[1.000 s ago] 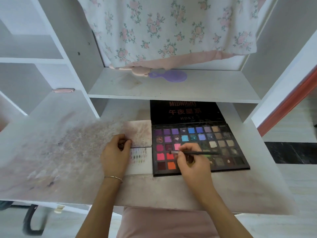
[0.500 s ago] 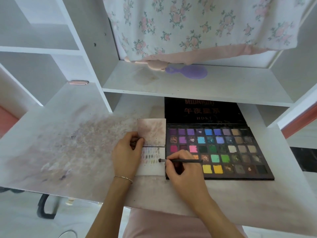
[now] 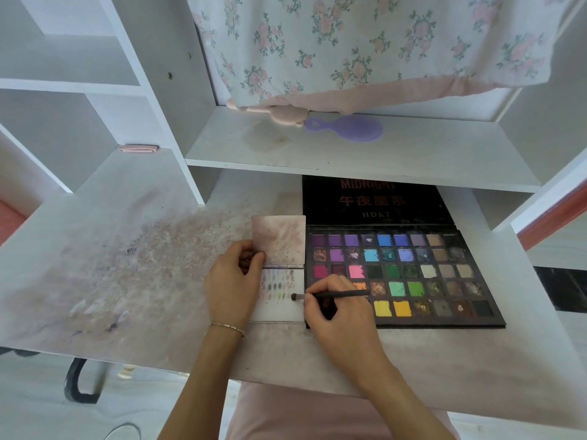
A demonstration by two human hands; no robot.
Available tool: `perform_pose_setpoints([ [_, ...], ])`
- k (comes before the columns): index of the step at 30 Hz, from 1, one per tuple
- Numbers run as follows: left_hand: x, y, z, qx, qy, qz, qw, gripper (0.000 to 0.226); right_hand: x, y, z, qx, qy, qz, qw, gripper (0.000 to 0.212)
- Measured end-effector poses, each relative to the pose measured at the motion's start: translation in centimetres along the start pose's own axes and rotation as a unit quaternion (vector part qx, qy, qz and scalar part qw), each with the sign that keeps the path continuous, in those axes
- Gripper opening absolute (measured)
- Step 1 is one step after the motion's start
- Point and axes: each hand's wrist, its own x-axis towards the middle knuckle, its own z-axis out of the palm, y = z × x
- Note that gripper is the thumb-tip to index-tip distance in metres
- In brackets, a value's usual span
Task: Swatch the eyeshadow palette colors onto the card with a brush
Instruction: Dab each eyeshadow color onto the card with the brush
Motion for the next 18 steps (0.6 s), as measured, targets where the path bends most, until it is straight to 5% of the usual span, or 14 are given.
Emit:
perform_pose_setpoints([
  [18, -0.01, -0.01, -0.07, -0.008, -0.002, 0.000, 1.000, 0.009, 0.06, -0.03, 0.10, -0.004, 0.000, -0.011, 1.000, 0.015],
])
